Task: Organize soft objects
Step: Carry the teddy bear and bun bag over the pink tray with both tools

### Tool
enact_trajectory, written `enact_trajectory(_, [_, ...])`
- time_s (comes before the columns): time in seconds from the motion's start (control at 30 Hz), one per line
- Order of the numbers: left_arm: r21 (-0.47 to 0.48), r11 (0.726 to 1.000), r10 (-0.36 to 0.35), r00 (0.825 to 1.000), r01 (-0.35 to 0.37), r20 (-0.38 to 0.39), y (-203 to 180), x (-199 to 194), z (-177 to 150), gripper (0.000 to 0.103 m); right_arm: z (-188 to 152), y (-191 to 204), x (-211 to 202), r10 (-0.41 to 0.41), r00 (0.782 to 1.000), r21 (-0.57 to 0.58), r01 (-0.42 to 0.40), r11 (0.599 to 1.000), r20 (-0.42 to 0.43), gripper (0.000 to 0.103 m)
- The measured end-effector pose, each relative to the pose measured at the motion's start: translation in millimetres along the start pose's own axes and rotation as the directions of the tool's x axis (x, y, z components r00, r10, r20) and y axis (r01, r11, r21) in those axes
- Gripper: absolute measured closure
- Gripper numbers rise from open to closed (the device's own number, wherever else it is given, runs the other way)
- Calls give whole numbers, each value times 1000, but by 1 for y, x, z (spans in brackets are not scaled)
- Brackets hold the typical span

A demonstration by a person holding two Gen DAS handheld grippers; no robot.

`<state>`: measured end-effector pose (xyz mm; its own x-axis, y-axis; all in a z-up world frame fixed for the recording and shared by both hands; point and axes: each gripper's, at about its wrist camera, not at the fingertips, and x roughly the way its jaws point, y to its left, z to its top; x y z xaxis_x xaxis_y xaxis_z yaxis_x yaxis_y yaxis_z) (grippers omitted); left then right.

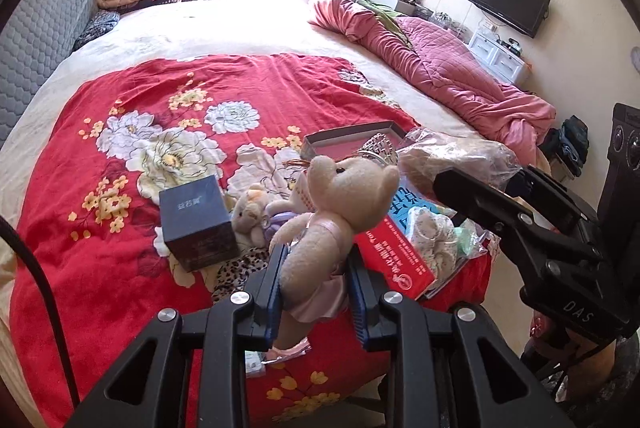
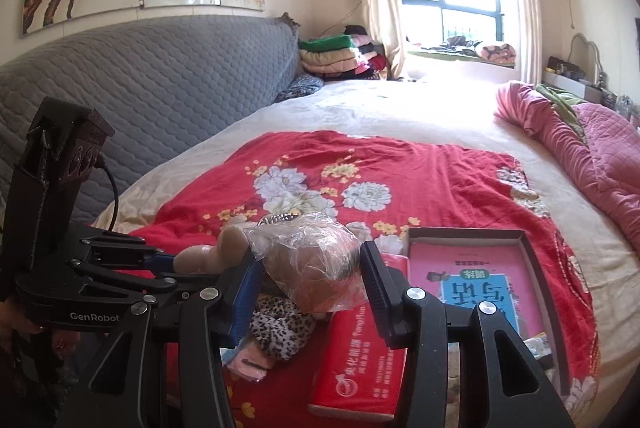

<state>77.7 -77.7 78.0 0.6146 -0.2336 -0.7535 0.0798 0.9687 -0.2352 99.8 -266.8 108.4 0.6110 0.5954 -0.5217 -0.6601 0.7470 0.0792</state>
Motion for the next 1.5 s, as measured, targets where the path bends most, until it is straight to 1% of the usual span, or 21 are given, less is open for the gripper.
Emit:
enact_trajectory(0.17, [47, 999, -17, 1000, 17, 14, -33, 1, 17, 74, 2, -29, -28, -55, 997, 51, 53, 997, 47, 53])
enact_trajectory(0.37, [94, 995, -44, 999, 42, 17, -70, 7, 30, 74, 1, -62, -59, -132, 987, 108, 122, 987, 92, 53])
enact_trajectory(0.63, [169, 984, -54, 998, 55, -15, -112, 24, 35, 74, -7, -97, -93, -209, 969, 189, 182, 965, 130, 53])
enact_trajectory(0.77, [193, 980, -51, 998, 56, -34, -126, 35, 34, 74, -9, -106, -98, -246, 960, 200, 216, 956, 135, 53])
enact_trajectory(0.9, [214, 976, -38, 998, 49, -53, -136, 48, 35, 74, -15, -117, -104, -266, 955, 223, 232, 947, 135, 53])
enact_trajectory(1.03, [224, 973, -32, 997, 48, -73, -143, 63, 35, 74, -23, -126, -106, -276, 953, 243, 240, 940, 126, 53])
enact_trajectory(1.17, [238, 971, -10, 995, 32, -96, -149, 81, 35, 74, -30, -134, -104, -289, 951, 252, 255, 934, 109, 53])
enact_trajectory(1.5, [273, 961, 5, 985, 43, -172, -164, 128, 28, 74, -48, -153, -91, -297, 953, 301, 266, 916, 61, 53])
